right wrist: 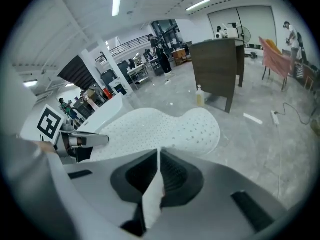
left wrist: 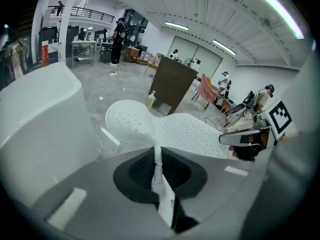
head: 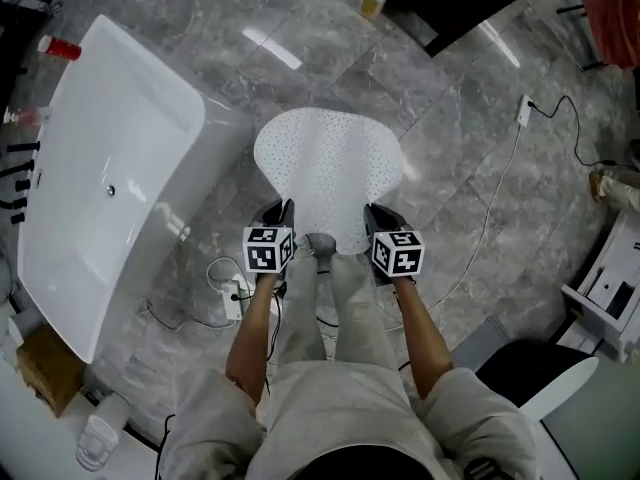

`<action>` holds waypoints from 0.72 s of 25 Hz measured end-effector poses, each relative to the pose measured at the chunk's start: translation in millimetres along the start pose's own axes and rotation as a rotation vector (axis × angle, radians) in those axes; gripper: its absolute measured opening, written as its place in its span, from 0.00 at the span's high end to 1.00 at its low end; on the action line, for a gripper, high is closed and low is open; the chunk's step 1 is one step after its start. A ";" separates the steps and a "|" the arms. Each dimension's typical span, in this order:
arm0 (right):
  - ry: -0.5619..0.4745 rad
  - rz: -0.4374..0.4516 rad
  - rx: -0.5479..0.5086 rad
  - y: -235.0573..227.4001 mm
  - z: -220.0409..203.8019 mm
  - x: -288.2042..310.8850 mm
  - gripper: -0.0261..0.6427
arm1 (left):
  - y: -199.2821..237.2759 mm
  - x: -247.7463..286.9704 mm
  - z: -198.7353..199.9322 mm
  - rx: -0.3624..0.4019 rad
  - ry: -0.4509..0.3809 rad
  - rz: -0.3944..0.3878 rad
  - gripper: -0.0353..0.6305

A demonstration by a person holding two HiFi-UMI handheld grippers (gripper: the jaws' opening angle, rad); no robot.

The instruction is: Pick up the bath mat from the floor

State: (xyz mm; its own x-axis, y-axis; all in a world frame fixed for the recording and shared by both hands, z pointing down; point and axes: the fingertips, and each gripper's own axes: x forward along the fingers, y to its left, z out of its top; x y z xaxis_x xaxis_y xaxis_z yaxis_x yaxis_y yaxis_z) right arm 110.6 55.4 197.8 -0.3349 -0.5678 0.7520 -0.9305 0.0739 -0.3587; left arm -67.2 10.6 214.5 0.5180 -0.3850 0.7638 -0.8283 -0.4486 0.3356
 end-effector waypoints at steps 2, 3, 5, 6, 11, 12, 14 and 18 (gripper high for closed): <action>-0.016 -0.010 0.001 10.8 10.1 -22.6 0.92 | -8.7 -22.8 9.7 0.012 -0.001 -0.004 0.91; -0.026 -0.014 0.003 15.8 16.1 -34.0 0.92 | -13.7 -33.8 15.6 0.020 -0.004 -0.006 0.91; -0.054 -0.023 0.007 24.7 29.3 -56.1 0.92 | -25.1 -53.6 29.4 0.035 -0.015 -0.014 0.91; -0.071 -0.025 0.006 29.0 36.5 -65.8 0.92 | -30.3 -62.4 37.6 0.041 -0.026 -0.017 0.91; -0.144 -0.019 -0.015 50.4 71.5 -102.3 0.92 | -52.5 -100.9 78.8 0.073 -0.079 -0.025 0.91; -0.158 -0.017 -0.021 53.6 78.1 -108.6 0.92 | -56.4 -107.6 85.7 0.077 -0.088 -0.028 0.91; -0.189 -0.015 -0.025 58.1 91.6 -120.6 0.92 | -63.7 -119.4 99.3 0.086 -0.103 -0.036 0.91; -0.244 -0.020 -0.032 62.1 116.2 -145.0 0.92 | -78.1 -139.8 121.3 0.103 -0.133 -0.045 0.91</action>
State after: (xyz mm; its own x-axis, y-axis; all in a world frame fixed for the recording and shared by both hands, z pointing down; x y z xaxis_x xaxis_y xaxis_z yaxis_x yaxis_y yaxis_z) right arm 118.5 47.0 2.2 -0.2740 -0.7504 0.6016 -0.9422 0.0839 -0.3244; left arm -49.1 1.6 14.6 0.5833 -0.4634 0.6671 -0.7812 -0.5451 0.3044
